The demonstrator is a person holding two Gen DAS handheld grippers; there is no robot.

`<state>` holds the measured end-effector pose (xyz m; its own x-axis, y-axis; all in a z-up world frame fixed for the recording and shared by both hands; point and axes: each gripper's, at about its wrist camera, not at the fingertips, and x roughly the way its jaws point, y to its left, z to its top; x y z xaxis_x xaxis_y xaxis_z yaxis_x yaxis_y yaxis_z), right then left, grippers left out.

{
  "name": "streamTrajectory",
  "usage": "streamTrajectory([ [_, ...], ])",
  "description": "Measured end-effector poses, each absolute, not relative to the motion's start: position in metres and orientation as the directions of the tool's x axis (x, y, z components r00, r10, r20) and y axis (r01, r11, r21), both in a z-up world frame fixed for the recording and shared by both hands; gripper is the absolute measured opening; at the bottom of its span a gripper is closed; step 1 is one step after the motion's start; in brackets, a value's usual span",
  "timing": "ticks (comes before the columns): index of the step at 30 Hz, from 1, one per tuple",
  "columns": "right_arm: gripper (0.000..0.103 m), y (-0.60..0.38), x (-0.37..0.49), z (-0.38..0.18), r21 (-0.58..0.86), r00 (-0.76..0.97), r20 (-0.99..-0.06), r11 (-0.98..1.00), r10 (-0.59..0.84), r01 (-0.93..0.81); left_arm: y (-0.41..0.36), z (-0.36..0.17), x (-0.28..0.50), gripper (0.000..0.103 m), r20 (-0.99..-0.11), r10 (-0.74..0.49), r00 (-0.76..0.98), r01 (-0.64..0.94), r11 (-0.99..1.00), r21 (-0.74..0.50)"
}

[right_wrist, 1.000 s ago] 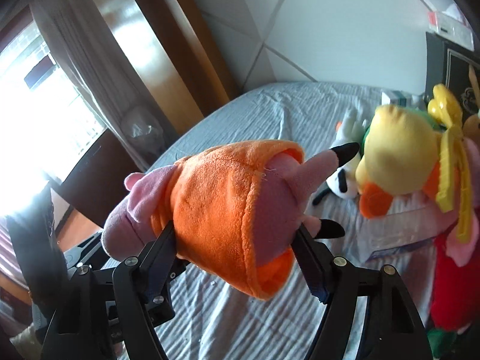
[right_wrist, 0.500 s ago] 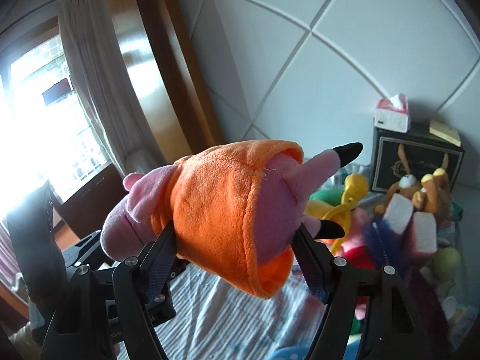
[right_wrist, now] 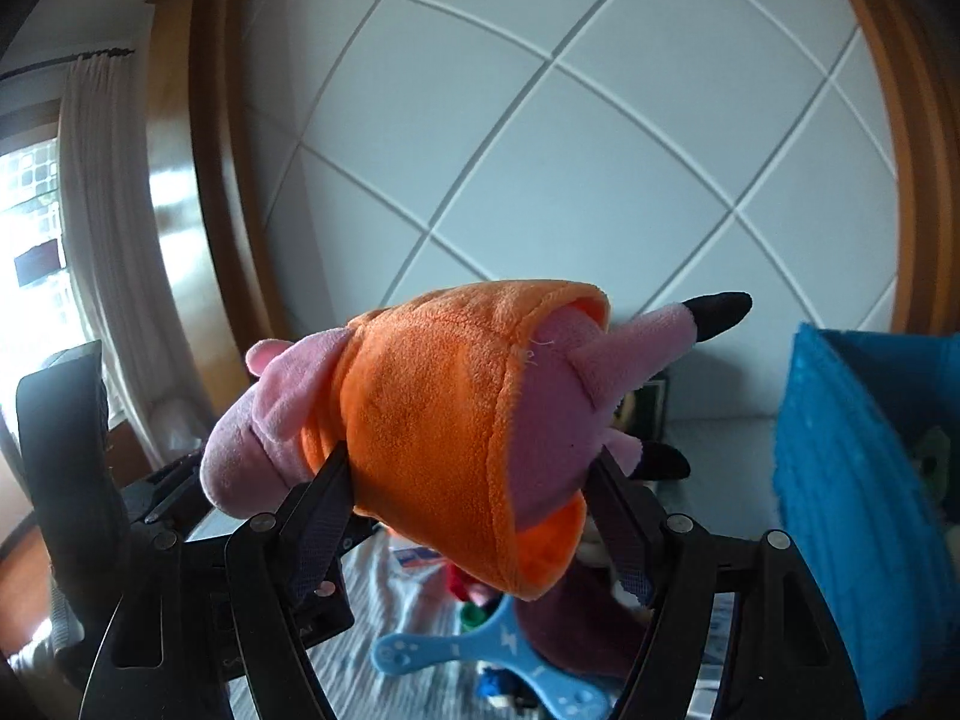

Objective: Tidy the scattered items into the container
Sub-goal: 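Lift the orange-shirted pig plush and carry it over the blue bin, then drop the pig plush into the bin by opening both grippers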

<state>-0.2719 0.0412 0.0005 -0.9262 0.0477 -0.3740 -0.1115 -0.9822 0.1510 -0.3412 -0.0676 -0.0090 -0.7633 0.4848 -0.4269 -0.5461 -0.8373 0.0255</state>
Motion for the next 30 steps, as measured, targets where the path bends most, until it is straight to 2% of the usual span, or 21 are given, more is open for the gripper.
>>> streamTrajectory([
  [10, 0.075, 0.203, -0.161, 0.038, 0.125, -0.922, -0.325, -0.956, 0.212, -0.264, 0.124, 0.037, -0.257, 0.07, -0.362, 0.616, -0.7, -0.68, -0.73, 0.072],
  [14, 0.076, 0.29, -0.128, 0.048, 0.078, -0.899, -0.356, -0.95, 0.257, -0.302, 0.219, 0.044, -0.238, 0.07, -0.379, 0.634, -0.674, -0.699, -0.714, 0.046],
  [18, 0.076, 0.374, -0.119, 0.036, 0.082, -0.863, -0.431, -0.941, 0.265, -0.329, 0.309, 0.033, -0.238, 0.07, -0.468, 0.604, -0.645, -0.697, -0.717, 0.035],
  [25, 0.076, 0.482, -0.157, -0.043, 0.223, -0.765, -0.629, -0.909, 0.143, -0.353, 0.435, -0.043, -0.263, 0.069, -0.747, 0.41, -0.524, -0.651, -0.758, 0.041],
  [30, 0.076, 0.519, -0.186, -0.104, 0.262, -0.652, -0.756, -0.888, 0.055, -0.378, 0.457, -0.109, -0.289, 0.07, -0.876, 0.283, -0.39, -0.631, -0.775, 0.031],
])
